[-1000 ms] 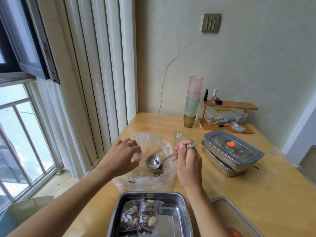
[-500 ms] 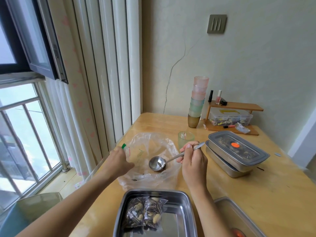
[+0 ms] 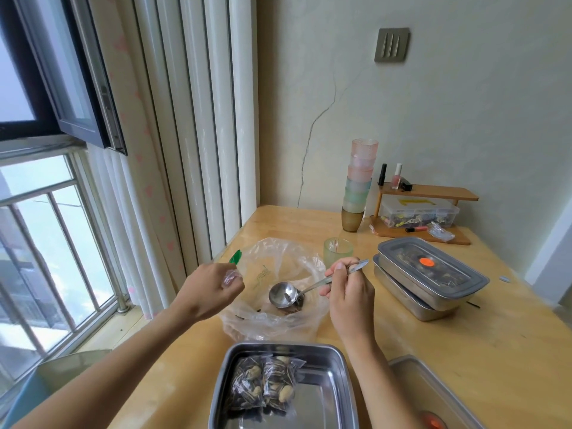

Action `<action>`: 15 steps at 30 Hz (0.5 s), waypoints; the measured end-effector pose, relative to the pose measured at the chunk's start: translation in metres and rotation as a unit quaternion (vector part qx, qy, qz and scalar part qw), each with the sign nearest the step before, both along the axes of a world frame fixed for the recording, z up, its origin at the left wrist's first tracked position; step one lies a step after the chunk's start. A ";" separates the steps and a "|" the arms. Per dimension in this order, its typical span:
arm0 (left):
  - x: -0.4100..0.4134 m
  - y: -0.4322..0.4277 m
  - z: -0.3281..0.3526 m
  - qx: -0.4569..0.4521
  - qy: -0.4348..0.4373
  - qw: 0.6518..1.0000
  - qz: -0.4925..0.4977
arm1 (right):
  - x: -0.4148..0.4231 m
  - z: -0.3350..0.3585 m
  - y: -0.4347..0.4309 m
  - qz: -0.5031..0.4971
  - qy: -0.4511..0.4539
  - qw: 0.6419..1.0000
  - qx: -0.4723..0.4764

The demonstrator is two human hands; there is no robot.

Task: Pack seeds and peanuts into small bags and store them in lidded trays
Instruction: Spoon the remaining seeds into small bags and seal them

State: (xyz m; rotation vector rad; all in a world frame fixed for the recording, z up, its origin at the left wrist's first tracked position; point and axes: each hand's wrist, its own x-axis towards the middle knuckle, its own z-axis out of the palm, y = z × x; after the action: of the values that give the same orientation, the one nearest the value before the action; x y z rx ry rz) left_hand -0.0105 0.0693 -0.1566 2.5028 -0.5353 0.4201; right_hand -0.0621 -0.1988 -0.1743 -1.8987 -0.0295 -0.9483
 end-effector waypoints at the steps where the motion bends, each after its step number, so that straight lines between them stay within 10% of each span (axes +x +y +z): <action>1: -0.002 0.003 0.002 0.004 0.010 1.000 -0.002 | 0.000 0.000 0.000 0.001 0.000 1.000 -0.001; 15: 0.003 0.008 -0.028 0.118 0.116 0.984 -0.067 | -0.002 -0.002 0.000 0.003 0.031 1.000 0.002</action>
State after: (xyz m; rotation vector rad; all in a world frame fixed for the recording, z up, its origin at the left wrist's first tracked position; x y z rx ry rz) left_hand -0.0074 0.0774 -0.1847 2.6716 -0.6874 0.0131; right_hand -0.0646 -0.1987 -0.1768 -1.9220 0.0029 -0.8841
